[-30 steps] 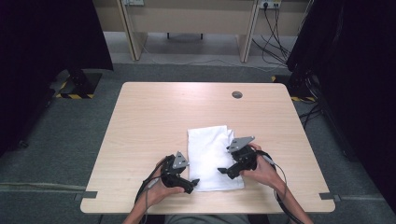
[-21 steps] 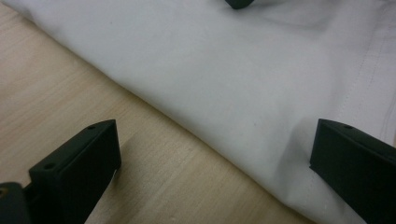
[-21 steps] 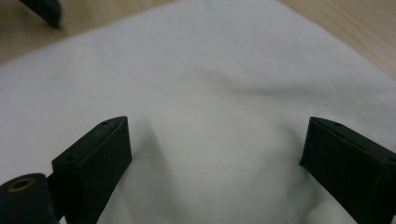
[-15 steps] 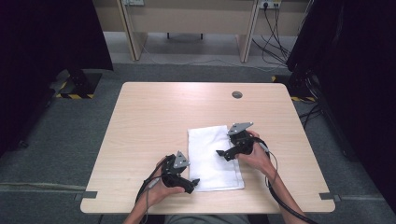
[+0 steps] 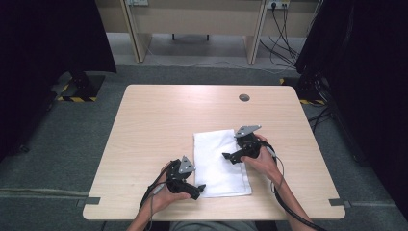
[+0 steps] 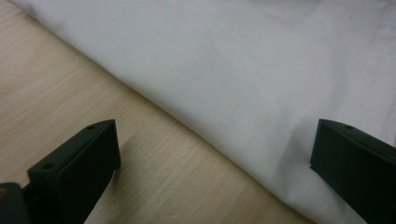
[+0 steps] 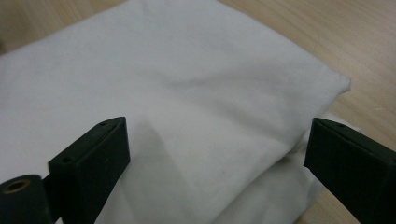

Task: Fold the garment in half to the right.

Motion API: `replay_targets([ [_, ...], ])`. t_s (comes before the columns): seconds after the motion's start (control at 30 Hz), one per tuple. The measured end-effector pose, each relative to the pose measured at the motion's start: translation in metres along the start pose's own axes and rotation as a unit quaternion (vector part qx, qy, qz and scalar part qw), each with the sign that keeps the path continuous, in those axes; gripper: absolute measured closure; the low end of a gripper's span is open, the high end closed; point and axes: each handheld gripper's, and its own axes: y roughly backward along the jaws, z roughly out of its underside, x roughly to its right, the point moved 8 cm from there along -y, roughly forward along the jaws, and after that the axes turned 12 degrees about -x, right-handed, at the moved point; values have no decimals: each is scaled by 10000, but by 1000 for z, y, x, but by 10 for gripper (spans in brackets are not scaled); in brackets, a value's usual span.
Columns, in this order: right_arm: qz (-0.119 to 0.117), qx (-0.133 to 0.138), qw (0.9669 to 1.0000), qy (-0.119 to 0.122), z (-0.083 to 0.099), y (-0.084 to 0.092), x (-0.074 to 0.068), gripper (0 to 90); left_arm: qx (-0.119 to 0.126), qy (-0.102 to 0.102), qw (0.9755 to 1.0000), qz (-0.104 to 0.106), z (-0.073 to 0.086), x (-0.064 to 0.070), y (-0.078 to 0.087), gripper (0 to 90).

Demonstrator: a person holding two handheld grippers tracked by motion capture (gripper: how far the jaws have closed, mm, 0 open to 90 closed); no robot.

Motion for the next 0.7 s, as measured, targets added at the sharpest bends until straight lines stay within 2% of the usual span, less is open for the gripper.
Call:
replay_targets([
  [0.07,-131,-27,9999,68,6,3,-5,77,-5,2,10000,2,0,0,0,4],
  [0.2,-217,-245,9992,223,22,5,-12,74,-3,-8,10000,15,2,0,1,4],
  [0.3,-153,-150,9995,214,25,13,-11,73,-1,-12,10000,18,3,-1,2,4],
  [0.4,-57,133,9998,158,14,21,-7,72,-2,-12,10000,19,3,-1,2,3],
  [0.47,-22,242,9995,183,2,20,-6,70,-3,-12,10000,20,3,-1,2,2],
  [0.57,21,319,9992,256,-16,8,-4,68,-5,-15,10000,31,3,-1,2,1],
  [0.7,-29,183,9992,353,-29,-12,-7,68,-4,-14,10000,28,3,-1,2,1],
])
